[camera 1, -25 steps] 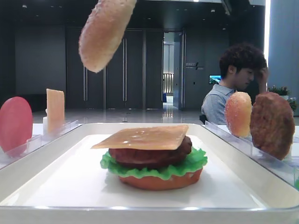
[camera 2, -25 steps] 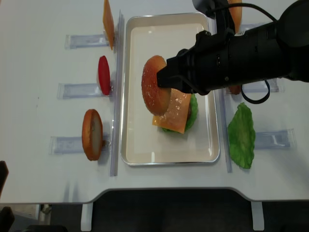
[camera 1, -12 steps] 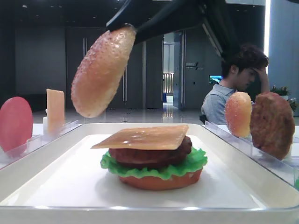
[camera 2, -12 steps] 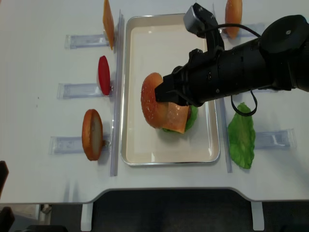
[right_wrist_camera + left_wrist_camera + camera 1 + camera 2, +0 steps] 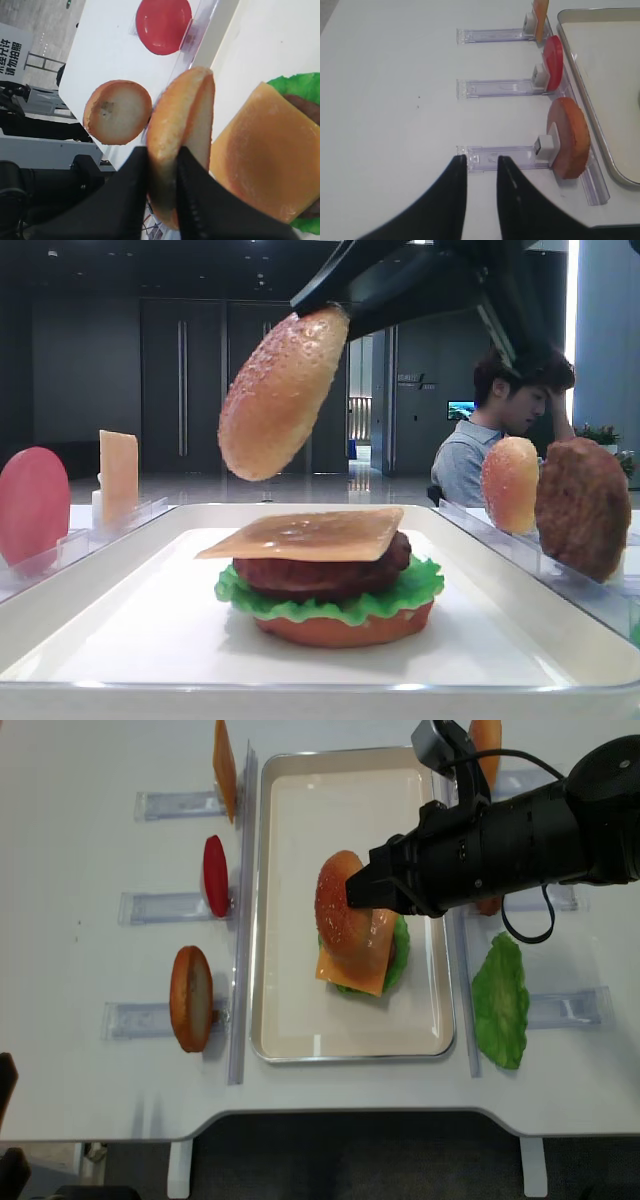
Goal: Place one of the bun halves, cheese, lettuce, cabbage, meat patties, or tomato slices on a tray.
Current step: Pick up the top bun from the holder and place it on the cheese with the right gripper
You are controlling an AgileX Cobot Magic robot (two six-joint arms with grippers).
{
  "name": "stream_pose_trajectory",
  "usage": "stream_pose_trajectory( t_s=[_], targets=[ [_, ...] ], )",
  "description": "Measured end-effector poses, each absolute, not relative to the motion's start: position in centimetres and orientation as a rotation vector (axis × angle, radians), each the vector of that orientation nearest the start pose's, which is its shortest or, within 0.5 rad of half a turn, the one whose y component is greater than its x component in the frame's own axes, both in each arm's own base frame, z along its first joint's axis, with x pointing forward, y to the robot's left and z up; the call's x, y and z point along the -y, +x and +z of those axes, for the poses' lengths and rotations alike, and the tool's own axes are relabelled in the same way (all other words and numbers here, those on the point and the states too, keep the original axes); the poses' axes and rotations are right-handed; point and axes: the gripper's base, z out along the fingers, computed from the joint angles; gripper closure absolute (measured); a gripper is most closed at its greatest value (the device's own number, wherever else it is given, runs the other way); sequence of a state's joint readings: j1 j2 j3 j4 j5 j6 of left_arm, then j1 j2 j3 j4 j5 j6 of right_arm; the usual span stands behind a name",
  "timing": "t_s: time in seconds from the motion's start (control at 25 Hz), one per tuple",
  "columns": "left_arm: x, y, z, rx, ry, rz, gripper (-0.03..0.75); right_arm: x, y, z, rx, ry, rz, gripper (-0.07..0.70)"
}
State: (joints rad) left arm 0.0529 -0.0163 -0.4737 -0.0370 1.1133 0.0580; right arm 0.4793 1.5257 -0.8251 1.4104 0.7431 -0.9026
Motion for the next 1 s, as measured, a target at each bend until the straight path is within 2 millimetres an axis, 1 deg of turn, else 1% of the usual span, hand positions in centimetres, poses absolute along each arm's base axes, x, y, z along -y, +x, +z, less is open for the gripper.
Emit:
stream_pose_trajectory(
  t_s=[0.2, 0.4, 0.6, 0.8, 1.0],
  targets=[
    [0.3, -0.7, 26.6, -2.106, 0.008, 0.022, 0.557, -18.3, 23.5, 23.4, -2.409, -0.431, 1.315, 0.511],
    [0.4, -0.7, 26.6, -2.106, 0.008, 0.020, 0.557, -18.5, 23.8, 22.2, -2.444, -0.438, 1.364, 0.514],
    [0.4, -0.7, 26.6, -2.106, 0.008, 0.018, 0.557, -18.7, 24.1, 21.5, -2.440, -0.454, 1.385, 0.514],
    [0.4, -0.7, 26.6, -2.106, 0.008, 0.018, 0.557, -18.7, 24.5, 20.2, -2.468, -0.460, 1.401, 0.514],
    [0.4, -0.7, 26.6, -2.106, 0.008, 0.018, 0.557, -18.6, 24.7, 20.1, -2.459, -0.461, 1.410, 0.514]
  ],
)
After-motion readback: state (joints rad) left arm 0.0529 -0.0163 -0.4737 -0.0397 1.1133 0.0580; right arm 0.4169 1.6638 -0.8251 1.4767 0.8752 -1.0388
